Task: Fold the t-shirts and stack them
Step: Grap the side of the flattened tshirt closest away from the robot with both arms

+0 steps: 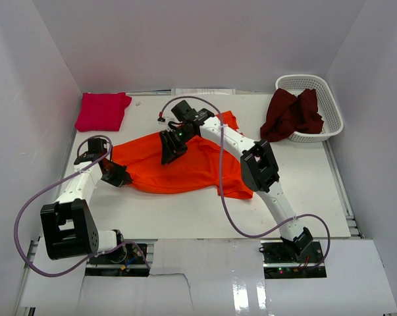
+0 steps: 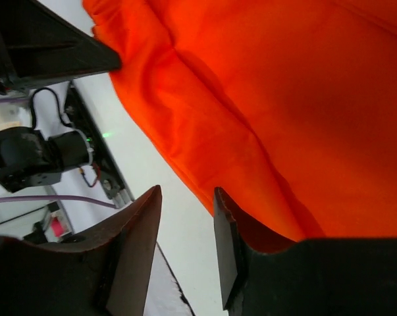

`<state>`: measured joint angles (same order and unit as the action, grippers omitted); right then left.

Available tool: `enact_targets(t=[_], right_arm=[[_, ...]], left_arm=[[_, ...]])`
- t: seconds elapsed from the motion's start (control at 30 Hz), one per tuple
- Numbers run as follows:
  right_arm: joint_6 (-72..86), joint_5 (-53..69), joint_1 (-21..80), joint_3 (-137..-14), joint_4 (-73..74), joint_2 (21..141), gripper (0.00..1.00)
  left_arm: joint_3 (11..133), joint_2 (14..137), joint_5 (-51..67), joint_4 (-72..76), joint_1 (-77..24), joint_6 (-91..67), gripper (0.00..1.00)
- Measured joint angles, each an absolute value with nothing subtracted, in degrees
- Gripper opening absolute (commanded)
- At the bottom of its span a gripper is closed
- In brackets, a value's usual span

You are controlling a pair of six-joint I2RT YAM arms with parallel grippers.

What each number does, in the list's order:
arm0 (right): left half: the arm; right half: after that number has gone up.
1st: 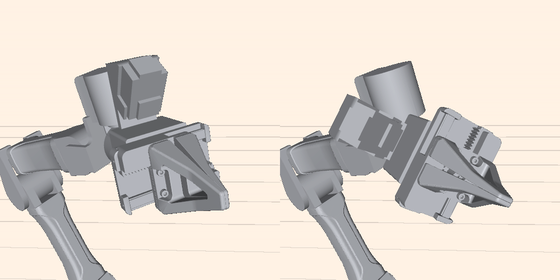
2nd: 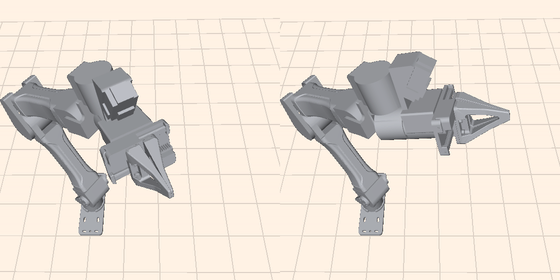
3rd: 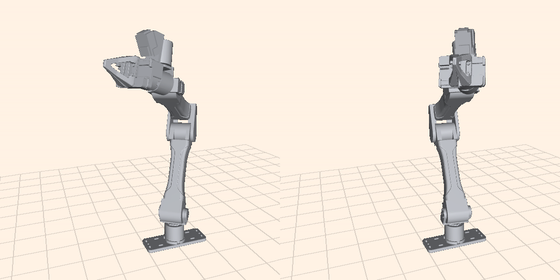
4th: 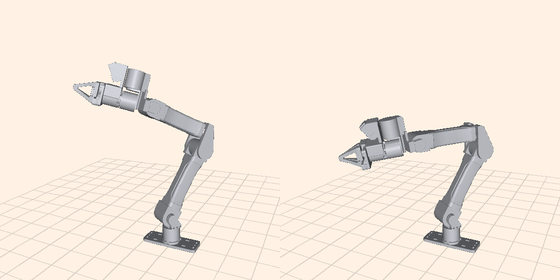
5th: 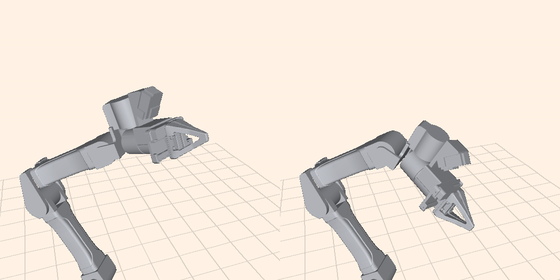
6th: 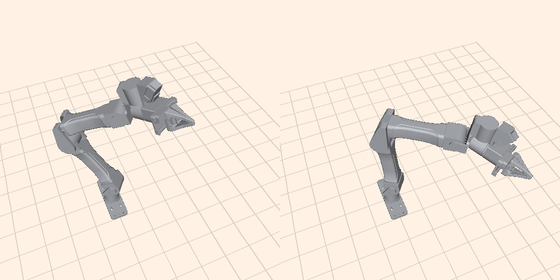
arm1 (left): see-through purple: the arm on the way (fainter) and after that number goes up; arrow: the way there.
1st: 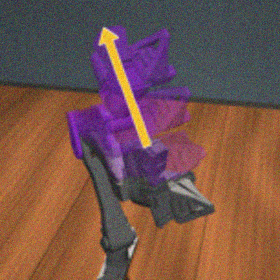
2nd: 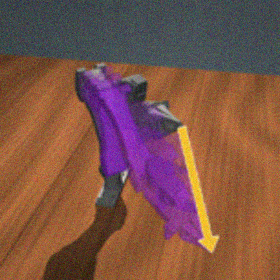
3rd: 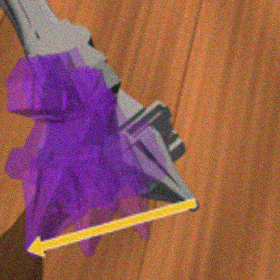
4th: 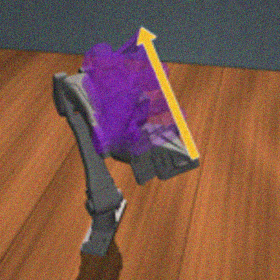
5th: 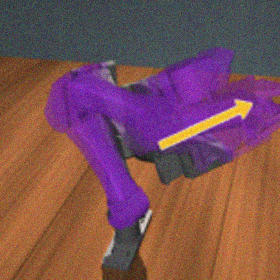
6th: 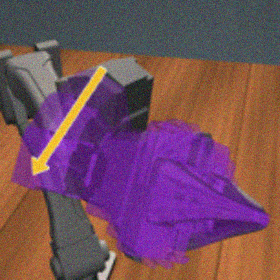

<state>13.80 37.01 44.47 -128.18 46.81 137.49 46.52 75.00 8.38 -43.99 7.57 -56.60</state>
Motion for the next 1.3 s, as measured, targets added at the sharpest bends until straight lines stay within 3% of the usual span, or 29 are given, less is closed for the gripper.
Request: enact_targets(t=[0.23, 0.3, 0.37, 0.4, 0.6, 1.3], right_arm=[[19.9, 45.4, 45.2, -122.1, 33.6, 138.5, 0.37], [21.1, 45.3, 45.4, -119.7, 29.4, 138.5, 0.28], [22.5, 45.2, 45.5, -118.1, 25.2, 138.5, 0.11], [23.2, 45.2, 45.5, -118.1, 23.3, 138.8, 0.08], [27.0, 47.7, 45.8, -124.0, 15.4, 144.0, 0.08], [31.2, 49.1, 48.6, -121.6, 4.6, 152.6, 0.08]], left_arm=[[45.5, 75.0, 9.5, -42.7, 7.6, -56.9, 0.0], [44.9, 75.0, 9.9, -42.4, 7.6, -57.0, 0.0], [44.7, 75.0, 10.1, -42.2, 7.6, -57.1, 0.0], [44.7, 75.0, 10.2, -42.2, 7.6, -57.1, 0.0], [44.7, 75.0, 10.9, -41.7, 7.6, -57.0, 0.0], [42.5, 74.5, 14.1, -40.4, 7.6, -57.0, 0.0]])
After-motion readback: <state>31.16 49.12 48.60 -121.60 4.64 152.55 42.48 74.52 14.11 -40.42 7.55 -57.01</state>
